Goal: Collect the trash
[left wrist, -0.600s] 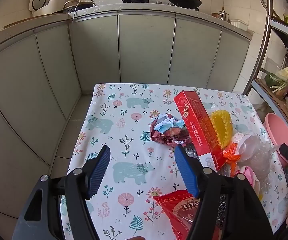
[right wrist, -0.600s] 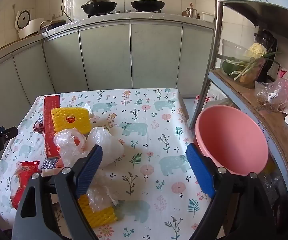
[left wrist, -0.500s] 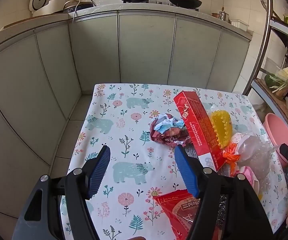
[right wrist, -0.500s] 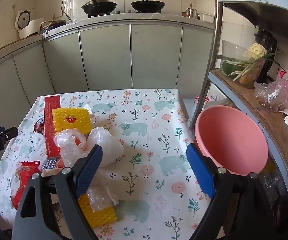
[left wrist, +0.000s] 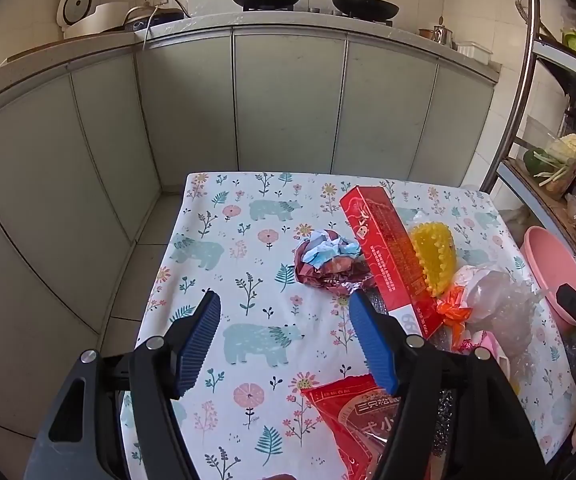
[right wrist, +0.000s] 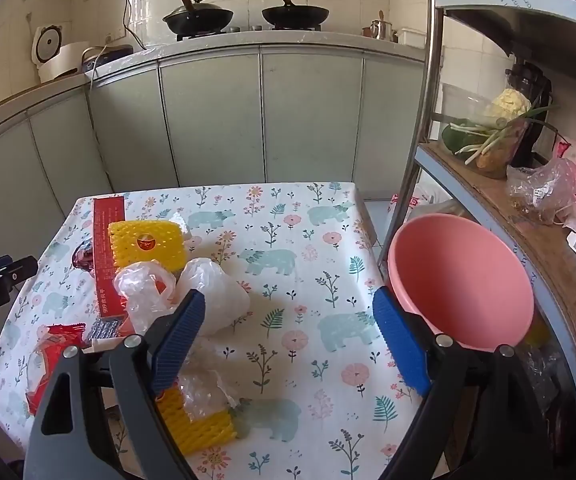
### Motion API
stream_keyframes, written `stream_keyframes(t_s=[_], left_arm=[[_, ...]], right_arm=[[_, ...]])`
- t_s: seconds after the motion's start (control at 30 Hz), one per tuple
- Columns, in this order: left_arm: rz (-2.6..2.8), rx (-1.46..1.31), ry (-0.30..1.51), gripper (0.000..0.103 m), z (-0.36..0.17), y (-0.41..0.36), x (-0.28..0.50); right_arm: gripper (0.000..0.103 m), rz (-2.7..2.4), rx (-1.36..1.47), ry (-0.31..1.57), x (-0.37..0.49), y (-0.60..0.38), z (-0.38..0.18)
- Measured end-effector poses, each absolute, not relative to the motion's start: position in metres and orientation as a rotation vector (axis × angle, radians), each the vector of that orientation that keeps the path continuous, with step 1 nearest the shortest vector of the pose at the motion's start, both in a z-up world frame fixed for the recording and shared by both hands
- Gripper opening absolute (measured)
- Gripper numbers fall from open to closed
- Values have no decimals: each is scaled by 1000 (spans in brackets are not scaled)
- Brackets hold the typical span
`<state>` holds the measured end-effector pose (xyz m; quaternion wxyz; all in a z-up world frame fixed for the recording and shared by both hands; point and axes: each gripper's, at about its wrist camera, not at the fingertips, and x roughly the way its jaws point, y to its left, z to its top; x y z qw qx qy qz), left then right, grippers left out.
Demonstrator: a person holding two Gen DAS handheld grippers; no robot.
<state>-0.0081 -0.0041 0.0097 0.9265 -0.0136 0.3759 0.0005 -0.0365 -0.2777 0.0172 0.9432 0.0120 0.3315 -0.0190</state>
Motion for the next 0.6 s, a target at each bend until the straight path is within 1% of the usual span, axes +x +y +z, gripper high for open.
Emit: stream_keyframes(t_s=[0.6], left_arm=[[-12, -38, 749, 66, 18, -2, -14]], right_arm=[[86, -44, 19, 648, -43, -276, 26]])
